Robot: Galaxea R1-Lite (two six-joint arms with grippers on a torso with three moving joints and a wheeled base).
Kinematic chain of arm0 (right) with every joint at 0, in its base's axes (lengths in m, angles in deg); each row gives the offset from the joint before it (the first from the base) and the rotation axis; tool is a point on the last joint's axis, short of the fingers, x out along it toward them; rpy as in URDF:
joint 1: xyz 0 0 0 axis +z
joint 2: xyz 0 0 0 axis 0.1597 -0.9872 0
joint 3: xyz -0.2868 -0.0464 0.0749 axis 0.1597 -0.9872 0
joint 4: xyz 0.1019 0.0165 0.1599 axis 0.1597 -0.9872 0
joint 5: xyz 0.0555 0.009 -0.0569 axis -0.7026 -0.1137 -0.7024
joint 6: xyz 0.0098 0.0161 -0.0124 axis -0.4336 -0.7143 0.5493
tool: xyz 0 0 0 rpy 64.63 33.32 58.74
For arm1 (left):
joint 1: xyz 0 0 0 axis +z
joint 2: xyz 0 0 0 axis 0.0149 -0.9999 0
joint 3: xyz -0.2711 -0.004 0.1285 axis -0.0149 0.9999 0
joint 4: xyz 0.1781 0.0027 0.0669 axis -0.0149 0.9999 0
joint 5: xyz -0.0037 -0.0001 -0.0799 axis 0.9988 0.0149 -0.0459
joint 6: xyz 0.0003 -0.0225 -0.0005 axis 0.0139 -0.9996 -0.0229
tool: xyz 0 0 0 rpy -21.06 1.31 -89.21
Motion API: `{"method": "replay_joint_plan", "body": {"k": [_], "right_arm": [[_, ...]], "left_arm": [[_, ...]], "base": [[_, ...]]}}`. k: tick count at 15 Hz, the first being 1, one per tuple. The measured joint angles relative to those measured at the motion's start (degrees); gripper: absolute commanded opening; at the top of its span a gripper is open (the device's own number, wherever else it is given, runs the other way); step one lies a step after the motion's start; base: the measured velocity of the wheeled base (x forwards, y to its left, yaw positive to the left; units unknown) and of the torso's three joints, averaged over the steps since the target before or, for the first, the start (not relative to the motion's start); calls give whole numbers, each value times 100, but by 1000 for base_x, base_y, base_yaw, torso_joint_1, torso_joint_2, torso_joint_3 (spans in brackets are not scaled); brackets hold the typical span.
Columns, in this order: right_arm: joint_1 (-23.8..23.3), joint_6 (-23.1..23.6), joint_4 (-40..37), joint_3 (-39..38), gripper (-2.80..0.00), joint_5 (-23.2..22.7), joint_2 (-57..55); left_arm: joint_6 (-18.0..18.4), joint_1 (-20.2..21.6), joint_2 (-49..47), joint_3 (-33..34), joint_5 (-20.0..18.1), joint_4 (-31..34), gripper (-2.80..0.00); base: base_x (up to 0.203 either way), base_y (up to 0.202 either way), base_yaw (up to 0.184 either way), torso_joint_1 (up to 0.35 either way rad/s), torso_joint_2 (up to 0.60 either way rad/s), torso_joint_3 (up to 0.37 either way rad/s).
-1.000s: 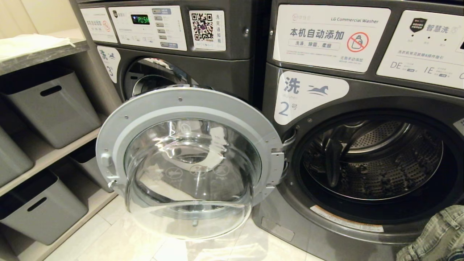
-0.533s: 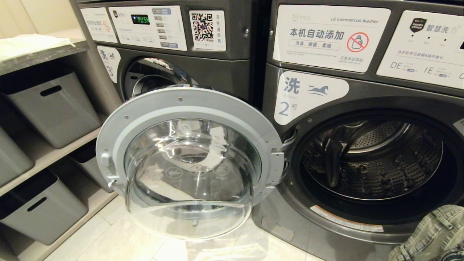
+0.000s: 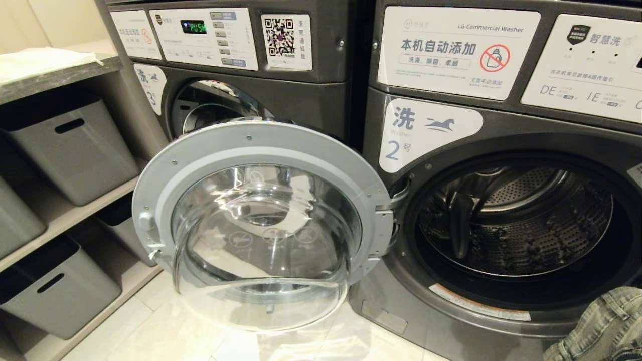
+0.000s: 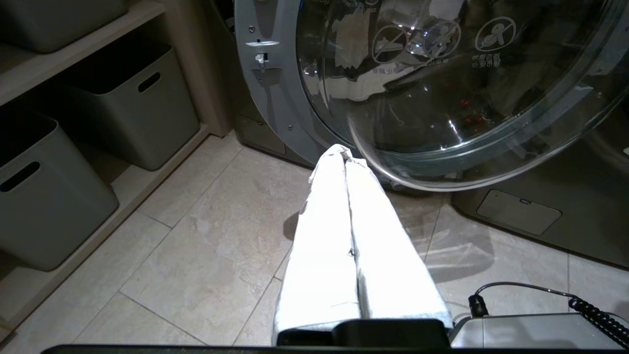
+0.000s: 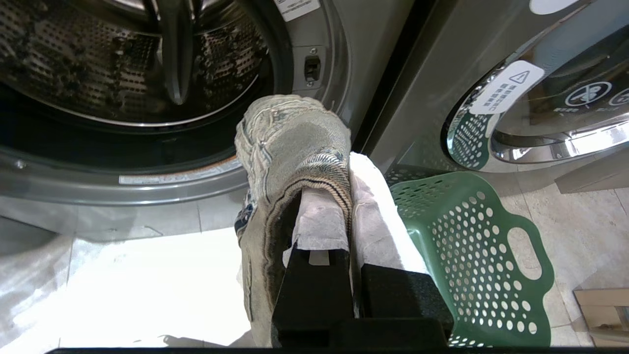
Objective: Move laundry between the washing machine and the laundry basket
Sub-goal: Pick a cloth and place it into the basket
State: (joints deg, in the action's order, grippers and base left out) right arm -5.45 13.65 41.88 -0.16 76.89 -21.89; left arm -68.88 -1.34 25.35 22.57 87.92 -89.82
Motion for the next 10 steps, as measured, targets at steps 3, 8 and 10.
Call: {"method": "replay_joint_plan", "body": {"k": [3,8,10], "right_arm": [[1,0,-2,-2,-280,-2,6],[-2,6,-2,-28,-280,0,24],[-2,15,-2,-62,-280,0,46]], "left_arm": [[8,-4,0,0,-1,5,-280],[4,-4,0,0,0,5,-280],[2,-4,0,0,4,7,-280]], "base": [[-2,8,-163,4,0,5],[-1,7,-175,3,3,2],[1,7,-171,2,3,1]]}}
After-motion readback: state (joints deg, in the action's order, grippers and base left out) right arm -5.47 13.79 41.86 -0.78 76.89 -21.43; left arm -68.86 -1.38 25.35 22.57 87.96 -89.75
